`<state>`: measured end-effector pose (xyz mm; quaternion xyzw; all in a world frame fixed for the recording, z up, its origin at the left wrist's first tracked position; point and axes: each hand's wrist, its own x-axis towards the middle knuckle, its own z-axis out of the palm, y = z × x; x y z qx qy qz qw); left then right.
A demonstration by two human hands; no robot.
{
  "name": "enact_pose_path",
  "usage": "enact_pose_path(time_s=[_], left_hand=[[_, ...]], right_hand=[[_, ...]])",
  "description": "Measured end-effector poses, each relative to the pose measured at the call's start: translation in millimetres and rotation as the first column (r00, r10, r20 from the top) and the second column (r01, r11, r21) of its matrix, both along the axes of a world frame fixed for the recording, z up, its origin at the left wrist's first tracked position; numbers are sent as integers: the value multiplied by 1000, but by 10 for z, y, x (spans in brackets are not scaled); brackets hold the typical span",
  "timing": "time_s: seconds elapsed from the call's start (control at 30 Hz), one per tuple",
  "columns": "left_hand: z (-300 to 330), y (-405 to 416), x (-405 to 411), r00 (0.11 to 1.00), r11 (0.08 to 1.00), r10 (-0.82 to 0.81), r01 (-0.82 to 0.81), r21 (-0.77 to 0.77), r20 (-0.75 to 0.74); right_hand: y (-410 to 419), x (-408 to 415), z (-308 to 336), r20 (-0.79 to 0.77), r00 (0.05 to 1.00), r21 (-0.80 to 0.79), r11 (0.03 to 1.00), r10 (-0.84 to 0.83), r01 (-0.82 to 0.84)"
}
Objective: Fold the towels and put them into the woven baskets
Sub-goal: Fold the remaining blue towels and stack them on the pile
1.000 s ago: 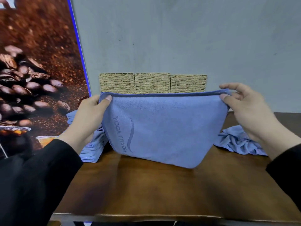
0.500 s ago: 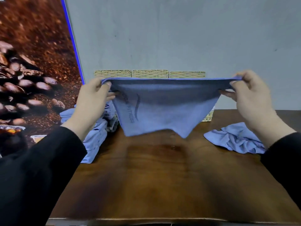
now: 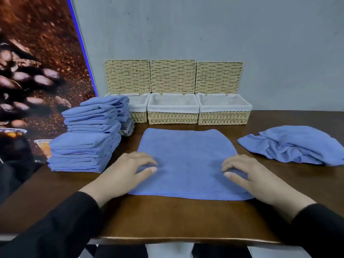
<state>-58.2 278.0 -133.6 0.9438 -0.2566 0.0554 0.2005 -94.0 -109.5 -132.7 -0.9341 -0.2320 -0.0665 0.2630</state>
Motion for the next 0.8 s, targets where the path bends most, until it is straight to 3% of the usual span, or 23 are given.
enact_pose_path(time_s=[0.1, 0.23, 0.37, 0.47, 0.67, 0.8], left_hand=[[-4, -305, 59, 999, 978, -18, 28, 205, -49], [130, -471, 143, 997, 935, 64, -76, 345, 45], [295, -831, 398, 996, 970, 92, -92, 224, 7], [226, -1204, 772, 994, 987, 96, -87, 134, -57], [-151, -1576, 1163, 986, 978, 165, -160, 133, -29], [-335, -1579, 1193, 981, 968, 193, -190, 163, -4]], right_hand=[[128, 120, -42, -67, 994, -88, 992, 82, -88], [86, 208, 32, -149, 987, 43, 998, 61, -55], [-7, 641, 12, -71, 996, 176, 982, -55, 67], [-113, 1122, -128, -96, 981, 201, 962, -170, 186], [-191, 1826, -319, -122, 959, 61, 962, -256, 264], [-146, 2176, -314, -130, 967, -27, 975, -220, 219]])
